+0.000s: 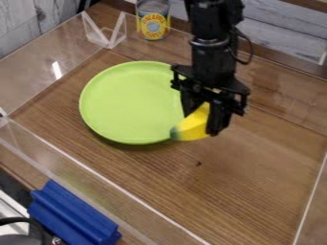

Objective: Remove the banana from inside the green plate and put it on the table

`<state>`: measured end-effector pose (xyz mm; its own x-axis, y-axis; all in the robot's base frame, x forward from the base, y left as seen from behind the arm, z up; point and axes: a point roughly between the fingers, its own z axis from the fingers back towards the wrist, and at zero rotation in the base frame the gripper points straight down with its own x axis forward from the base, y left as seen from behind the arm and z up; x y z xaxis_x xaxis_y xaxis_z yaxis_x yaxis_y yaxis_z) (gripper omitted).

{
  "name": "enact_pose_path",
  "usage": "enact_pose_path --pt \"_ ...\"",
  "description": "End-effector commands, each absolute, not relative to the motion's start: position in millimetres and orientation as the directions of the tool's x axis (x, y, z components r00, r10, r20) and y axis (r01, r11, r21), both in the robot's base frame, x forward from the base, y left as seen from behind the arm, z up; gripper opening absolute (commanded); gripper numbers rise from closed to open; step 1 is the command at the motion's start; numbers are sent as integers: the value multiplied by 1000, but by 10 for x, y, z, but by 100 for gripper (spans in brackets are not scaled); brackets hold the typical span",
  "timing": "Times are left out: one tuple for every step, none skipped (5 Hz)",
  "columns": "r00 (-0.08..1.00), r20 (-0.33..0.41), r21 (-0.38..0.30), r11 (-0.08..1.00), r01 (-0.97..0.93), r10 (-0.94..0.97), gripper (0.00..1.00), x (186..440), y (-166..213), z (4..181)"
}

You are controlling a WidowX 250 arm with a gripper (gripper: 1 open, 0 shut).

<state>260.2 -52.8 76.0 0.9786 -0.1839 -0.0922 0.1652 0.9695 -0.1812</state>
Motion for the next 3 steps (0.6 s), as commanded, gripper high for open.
enact_pose_path --pt "980 -56 -182 967 177 -190 0 2636 -606 781" --pt "980 -57 -182 967 179 -192 0 2637 -675 705" --pt "979 -58 -182 967 181 -194 0 2651 -716 636"
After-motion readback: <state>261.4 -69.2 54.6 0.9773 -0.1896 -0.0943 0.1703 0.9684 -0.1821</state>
